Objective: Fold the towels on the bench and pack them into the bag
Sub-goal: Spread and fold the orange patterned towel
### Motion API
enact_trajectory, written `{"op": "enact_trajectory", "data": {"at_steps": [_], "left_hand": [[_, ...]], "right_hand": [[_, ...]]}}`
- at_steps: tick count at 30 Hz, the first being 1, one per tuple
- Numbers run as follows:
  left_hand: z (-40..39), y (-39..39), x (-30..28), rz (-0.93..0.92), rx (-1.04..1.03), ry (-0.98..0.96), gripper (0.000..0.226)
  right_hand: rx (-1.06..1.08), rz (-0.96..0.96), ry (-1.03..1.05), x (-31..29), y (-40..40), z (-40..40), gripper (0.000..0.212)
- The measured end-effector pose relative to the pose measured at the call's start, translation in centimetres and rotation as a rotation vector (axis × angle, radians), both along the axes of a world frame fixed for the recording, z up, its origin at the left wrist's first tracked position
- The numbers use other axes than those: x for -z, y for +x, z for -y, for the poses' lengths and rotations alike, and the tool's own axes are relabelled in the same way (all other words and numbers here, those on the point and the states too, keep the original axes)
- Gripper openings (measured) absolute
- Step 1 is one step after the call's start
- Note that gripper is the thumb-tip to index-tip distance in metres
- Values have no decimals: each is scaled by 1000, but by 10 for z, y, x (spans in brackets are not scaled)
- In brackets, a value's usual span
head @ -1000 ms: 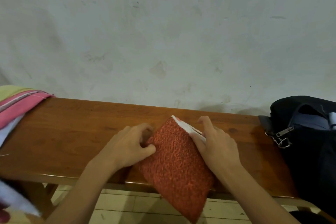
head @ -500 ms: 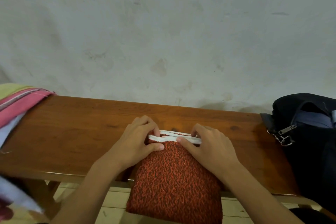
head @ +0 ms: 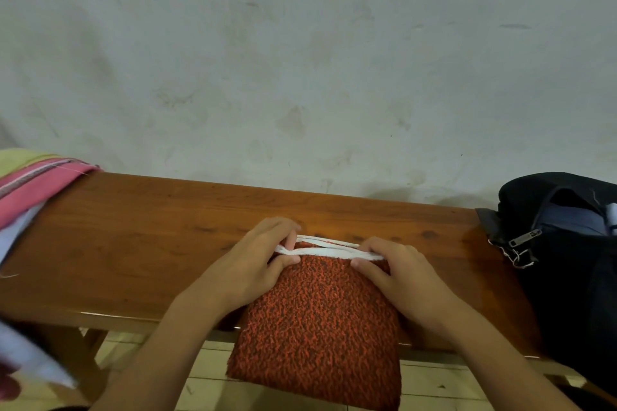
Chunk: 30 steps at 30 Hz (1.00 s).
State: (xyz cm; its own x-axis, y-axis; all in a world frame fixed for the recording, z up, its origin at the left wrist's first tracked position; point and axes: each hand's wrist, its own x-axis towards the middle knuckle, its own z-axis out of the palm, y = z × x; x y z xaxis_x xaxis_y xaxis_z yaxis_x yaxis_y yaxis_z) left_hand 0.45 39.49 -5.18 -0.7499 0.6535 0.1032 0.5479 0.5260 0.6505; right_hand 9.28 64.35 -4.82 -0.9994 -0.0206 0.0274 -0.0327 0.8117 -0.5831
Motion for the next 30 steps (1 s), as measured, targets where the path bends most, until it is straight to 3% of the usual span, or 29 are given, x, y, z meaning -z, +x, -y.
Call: {"op": "enact_trajectory", "data": {"at_steps": [3, 9, 13, 19, 25, 30], "left_hand": [[1, -3, 0, 57, 12, 37, 22], [2, -1, -6, 44, -48, 48, 21], [1, -3, -7, 63, -38, 80, 22], [4, -2, -4, 76, -48, -18, 14], [1, -5, -4, 1, -75, 88, 20], [-3, -5, -2, -40, -150, 142, 21]], "right_hand": [[-29, -9, 97, 1, -4, 0, 16], [-87, -16, 44, 2, -5, 1, 23], [-97, -33, 37, 1, -4, 1, 19], [-85, -31, 9, 2, -4, 0, 17], [18, 24, -71, 2, -5, -8, 17], [22, 44, -56, 1, -6, -7, 5]]}}
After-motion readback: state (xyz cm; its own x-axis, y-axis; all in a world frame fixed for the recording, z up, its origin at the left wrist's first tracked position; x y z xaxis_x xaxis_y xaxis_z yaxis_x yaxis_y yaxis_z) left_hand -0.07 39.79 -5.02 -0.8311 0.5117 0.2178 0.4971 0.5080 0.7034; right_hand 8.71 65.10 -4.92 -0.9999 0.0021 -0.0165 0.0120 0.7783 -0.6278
